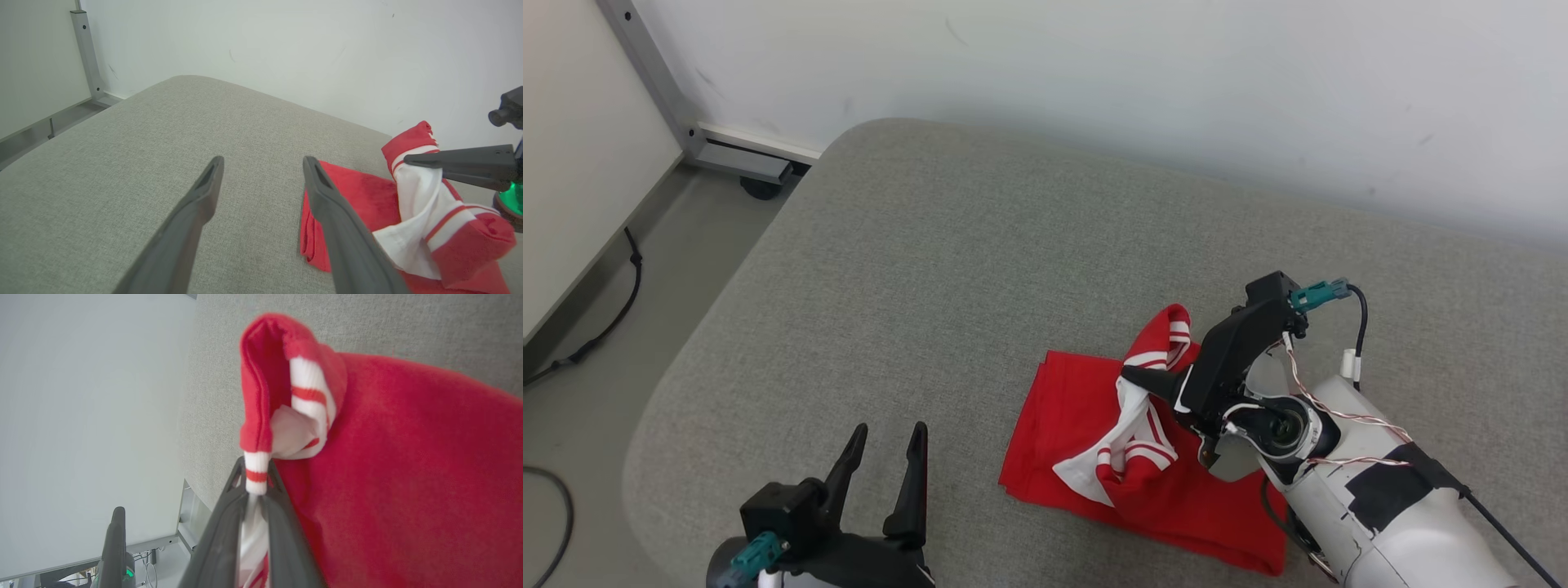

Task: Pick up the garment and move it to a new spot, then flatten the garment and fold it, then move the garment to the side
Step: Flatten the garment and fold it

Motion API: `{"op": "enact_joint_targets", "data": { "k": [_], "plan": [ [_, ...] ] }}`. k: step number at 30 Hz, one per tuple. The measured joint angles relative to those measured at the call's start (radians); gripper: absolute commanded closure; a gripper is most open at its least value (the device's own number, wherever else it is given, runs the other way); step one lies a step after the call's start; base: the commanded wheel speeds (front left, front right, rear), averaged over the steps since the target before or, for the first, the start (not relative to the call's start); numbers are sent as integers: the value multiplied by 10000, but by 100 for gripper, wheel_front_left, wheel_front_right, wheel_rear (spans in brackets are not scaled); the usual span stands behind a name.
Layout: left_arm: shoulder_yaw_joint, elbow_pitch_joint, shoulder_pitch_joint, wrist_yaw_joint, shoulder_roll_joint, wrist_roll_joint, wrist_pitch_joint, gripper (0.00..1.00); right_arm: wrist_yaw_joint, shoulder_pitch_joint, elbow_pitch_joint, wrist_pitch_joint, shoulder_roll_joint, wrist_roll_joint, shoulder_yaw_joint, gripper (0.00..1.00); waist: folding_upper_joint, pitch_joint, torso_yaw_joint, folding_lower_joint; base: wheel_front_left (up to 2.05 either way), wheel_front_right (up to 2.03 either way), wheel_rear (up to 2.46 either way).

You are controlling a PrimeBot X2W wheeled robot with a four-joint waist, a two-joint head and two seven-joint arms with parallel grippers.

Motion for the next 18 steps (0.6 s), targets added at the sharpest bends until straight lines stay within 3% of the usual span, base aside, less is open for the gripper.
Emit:
{"op": "enact_joint_targets", "data": {
  "k": [6,7,11,18],
  "plan": [
    [-50,165,-35,0,-79,0,-82,0,102,-26,142,-153,-2,431,518,100,0,6,79,0,0,0,0],
    [-44,222,-49,0,-90,0,-86,0,163,-26,153,-159,-4,594,826,0,1,-26,75,0,0,0,0],
    [-44,314,-82,-6,-82,0,-113,0,284,-39,157,-353,13,1014,911,0,0,-131,5,-2,0,0,0],
    [58,385,-31,-6,63,0,-188,0,717,1,242,-974,-86,759,439,0,0,-347,-303,-2,0,0,0]
  ]
}}
